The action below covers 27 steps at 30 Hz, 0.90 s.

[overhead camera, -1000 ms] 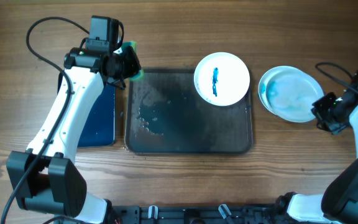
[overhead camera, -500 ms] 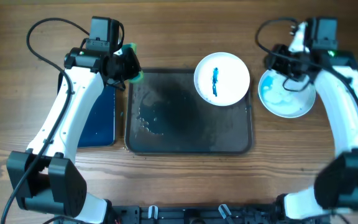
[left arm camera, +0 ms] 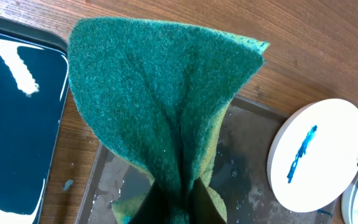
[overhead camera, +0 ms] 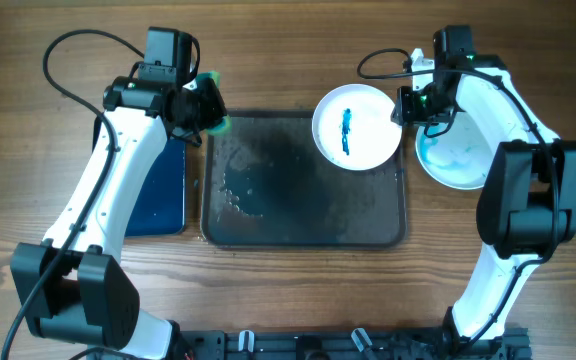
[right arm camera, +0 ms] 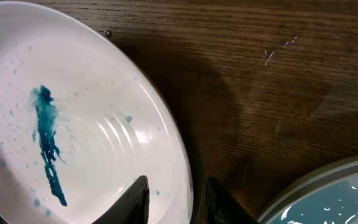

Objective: Clean dirty plates on tray and stack at the side
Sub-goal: 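Grip the last white plate rim with the right gripper, then pull the plate to the tray center and bring the sponge over it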

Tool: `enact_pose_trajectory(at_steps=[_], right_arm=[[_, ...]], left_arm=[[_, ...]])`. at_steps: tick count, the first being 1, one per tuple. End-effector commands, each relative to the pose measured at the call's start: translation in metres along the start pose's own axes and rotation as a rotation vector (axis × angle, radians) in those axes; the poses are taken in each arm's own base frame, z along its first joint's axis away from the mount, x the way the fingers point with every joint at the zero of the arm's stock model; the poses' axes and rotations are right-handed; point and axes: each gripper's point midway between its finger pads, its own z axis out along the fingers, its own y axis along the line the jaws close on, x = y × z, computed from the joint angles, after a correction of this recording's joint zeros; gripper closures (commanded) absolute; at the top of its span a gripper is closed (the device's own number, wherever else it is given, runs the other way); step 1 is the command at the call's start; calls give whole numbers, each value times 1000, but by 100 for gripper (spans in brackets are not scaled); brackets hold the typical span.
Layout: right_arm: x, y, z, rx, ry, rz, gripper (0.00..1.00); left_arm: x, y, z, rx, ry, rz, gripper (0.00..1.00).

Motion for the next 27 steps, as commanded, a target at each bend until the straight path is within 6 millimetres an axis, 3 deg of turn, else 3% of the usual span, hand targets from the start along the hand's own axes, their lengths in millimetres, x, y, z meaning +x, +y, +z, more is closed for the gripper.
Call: enact_pose_trajectory(at_steps=[1,4,11,17,22,24,27], right_arm=[[-1,-2,8,11,-4,-70,71],[3,-3,14,9,-3,-68,80],[0,-4,16,9,-21,-73,79],[18,-6,28,1,16,-64,80],[20,3,28,-48,22,-52,96],[22,9,22,-71,35,-12,96],[22,33,-4,-77,51,-1,96]], left_arm=[[-1,2,1,-12,-5,16,96],[0,3,1,-15,0,15,96],[1,3,1,-15,0,15,96],[0,3,1,-16,0,15,96],[0,3,1,-16,0,15,96],[0,3,1,-16,0,15,96],[0,3,1,-15,0,15,96]])
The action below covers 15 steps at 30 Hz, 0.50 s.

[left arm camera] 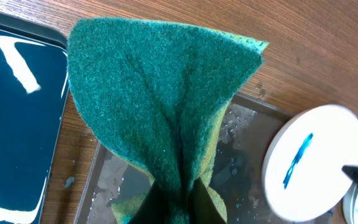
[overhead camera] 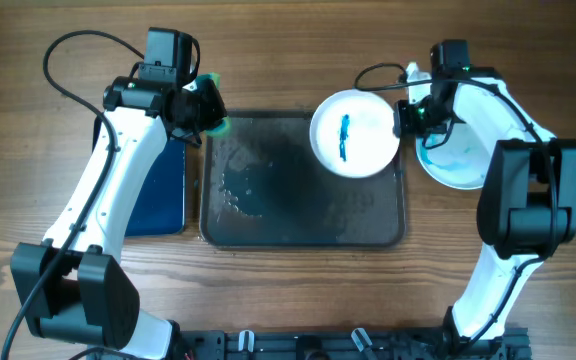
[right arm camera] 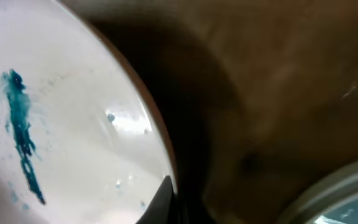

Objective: Clean dirty plates on tray and stack at the side
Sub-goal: 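Pull the plate to the tray center and bring the sponge over it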

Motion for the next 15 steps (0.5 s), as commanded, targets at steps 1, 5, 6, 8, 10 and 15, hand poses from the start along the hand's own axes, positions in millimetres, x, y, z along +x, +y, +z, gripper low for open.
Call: enact_pose_trajectory(at_steps=[1,5,6,8,10,15], right_arm=[[-5,39,-25,-40,-18,4,96],[14,85,-22,-43,50,62,96],[19,93,-16,-30,65,99,96],[31,114,-6,-10,92,146,96],[42,131,4,31,105,197,96],[51,162,21,68,98,140,96]], left_arm=[[-1,2,1,-12,-6,16,96],[0,3,1,-15,0,15,96],[0,3,1,-16,0,15,96],[1,3,1,-16,2,15,96],[3,5,1,-21,10,14,96],[11,10,2,-40,42,11,96]])
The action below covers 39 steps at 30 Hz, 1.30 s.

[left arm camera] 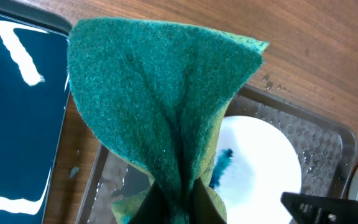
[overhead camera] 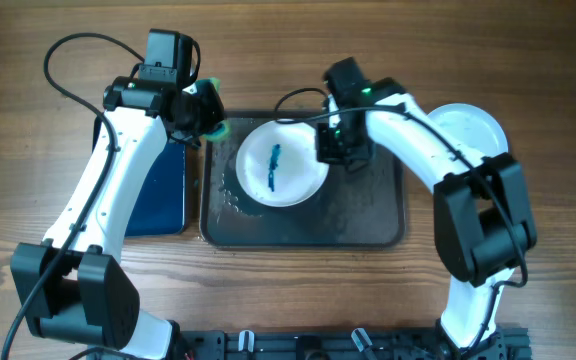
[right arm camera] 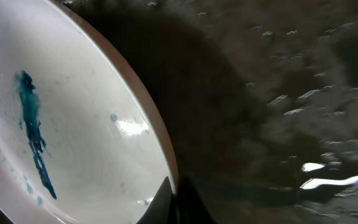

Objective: Clean dirty plates on tray and stack at the side
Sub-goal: 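Pull the plate to the tray center and bring the sponge over it, then scrub the plate's blue mark with the sponge in the left gripper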

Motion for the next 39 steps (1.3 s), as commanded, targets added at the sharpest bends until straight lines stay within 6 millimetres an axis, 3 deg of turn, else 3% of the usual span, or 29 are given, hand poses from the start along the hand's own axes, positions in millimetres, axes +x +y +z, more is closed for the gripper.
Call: enact_pose_trajectory(at_steps=[1,4,5,7,8,10,12,14,15,20,24,28,31,34,36,39], right_arm=[[5,5,8,27,1,59,96],[12,11,18,-14,50,47,87],[14,11,23,-25,70,50,73],[19,15,28,-50,101,58,60],[20,15,31,-54,109,63,59],[23,16,36,-66,135,73,61],[26,17,39,-72,151,96,69],[26,18,40,-78,154,98,94],[25,18,40,-79,150,98,95],[22,19,42,-85,139,94,96],[23,18,44,-83,145,92,96],[22,19,44,-84,142,91,96],[21,19,44,-86,139,91,96],[20,19,44,-88,136,90,96],[20,19,44,-88,136,89,96],[20,19,44,-88,136,89,96]], left_arm=[[6,7,4,-25,17,13,96],[19,13,14,-36,53,11,96],[29,15,22,-41,77,22,96],[42,11,34,-24,94,98,96],[46,7,38,-12,94,137,96],[50,-5,43,21,81,244,96],[57,-15,46,39,82,340,96],[70,-22,51,47,100,407,96],[74,-23,54,46,110,417,96],[107,-22,84,28,209,511,96],[120,-12,102,5,276,579,96],[138,2,116,-21,335,572,96],[150,18,126,-88,355,438,96],[149,34,129,-192,318,241,96],[145,31,130,-200,289,137,96],[129,22,136,-169,213,115,96]])
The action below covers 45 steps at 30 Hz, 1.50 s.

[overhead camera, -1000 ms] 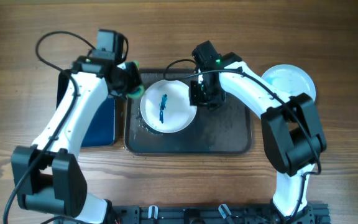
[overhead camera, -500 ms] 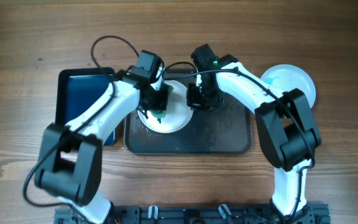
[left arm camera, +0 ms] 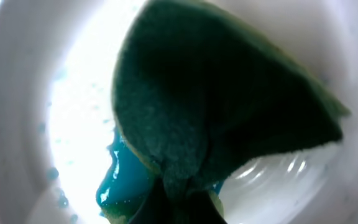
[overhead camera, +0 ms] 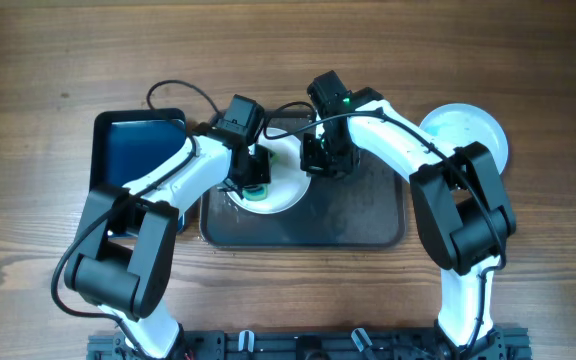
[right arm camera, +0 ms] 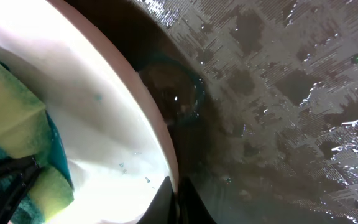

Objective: Clean dirty plates on tray and stack at the side
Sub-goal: 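Scrub the plate's blue mark with the sponge in the left gripper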

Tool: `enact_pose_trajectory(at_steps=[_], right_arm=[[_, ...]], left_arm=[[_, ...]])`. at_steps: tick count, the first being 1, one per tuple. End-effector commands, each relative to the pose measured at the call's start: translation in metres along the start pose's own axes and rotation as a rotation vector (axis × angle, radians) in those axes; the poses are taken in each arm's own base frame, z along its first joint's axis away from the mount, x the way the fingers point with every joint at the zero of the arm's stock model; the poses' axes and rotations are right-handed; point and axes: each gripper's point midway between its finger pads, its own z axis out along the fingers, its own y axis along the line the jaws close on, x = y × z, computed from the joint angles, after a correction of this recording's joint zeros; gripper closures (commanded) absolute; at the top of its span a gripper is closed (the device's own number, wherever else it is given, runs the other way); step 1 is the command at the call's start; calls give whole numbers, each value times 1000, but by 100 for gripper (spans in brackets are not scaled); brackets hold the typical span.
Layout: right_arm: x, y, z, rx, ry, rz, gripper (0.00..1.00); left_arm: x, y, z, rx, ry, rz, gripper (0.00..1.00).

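Note:
A white dirty plate [overhead camera: 284, 184] sits in the dark wet tray [overhead camera: 358, 215], at its upper left. My right gripper [overhead camera: 308, 166] is shut on the plate's right rim [right arm camera: 160, 140]. My left gripper [overhead camera: 253, 188] is shut on a green sponge [left arm camera: 210, 118] and presses it onto the plate's inside, where blue liquid [left arm camera: 120, 177] is smeared. The sponge's yellow-green edge [right arm camera: 14, 134] shows in the right wrist view. Another white plate [overhead camera: 468, 135], bluish with water, lies on the table to the right of the tray.
A blue-bottomed dark tray [overhead camera: 133, 150] lies left of the wet tray. Both arms cross over the wet tray's upper half. Wooden table [overhead camera: 58, 60] surrounds everything.
My left gripper with the sponge moved from the tray's upper-left corner down onto the plate. The blue streak is now smeared under the sponge. The right gripper still holds the rim.
The right gripper held the dirty plate at the tray's upper right, next to the plate on the table. Then the plate was at the tray's upper left, still held. The left gripper kept the sponge raised by the tray's corner, and now presses it on the plate.

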Motion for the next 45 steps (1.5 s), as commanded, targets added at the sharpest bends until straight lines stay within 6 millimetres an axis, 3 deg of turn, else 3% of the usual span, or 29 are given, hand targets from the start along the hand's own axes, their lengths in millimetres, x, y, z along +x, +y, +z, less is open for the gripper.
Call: enact_pose_trajectory(at_steps=[1,4,13,17,19,22,25,27,31,34,42,44,45], right_arm=[[3,-2,9,-9,27,12,96],[3,-2,9,-8,28,12,96],[3,-2,9,-5,27,9,96],[3,-2,9,-5,28,9,96],[3,-2,9,-6,27,8,96],[2,-2,9,-7,26,7,96],[2,-2,9,-8,26,4,96],[3,-2,9,-10,28,1,96],[3,-2,9,-8,30,0,96],[3,-2,9,-9,29,-5,96],[2,-1,9,-12,24,-13,96],[1,-1,9,-14,21,-15,96],[1,0,9,-16,19,-15,96]], left_arm=[[-5,19,19,-89,-55,-122,96],[-24,22,17,-118,-138,-45,96],[-64,33,6,-207,-334,-59,96],[-53,30,10,-182,-279,-48,96],[-32,13,17,-84,-163,64,96],[8,-41,15,253,20,275,96],[11,-72,3,437,24,323,96],[-11,-59,9,332,-65,306,96],[-59,-11,11,47,-259,74,96],[-70,22,7,-104,-325,-58,96],[7,52,14,-263,-26,-55,96],[22,29,18,-130,67,39,96],[34,1,18,43,133,170,96]])
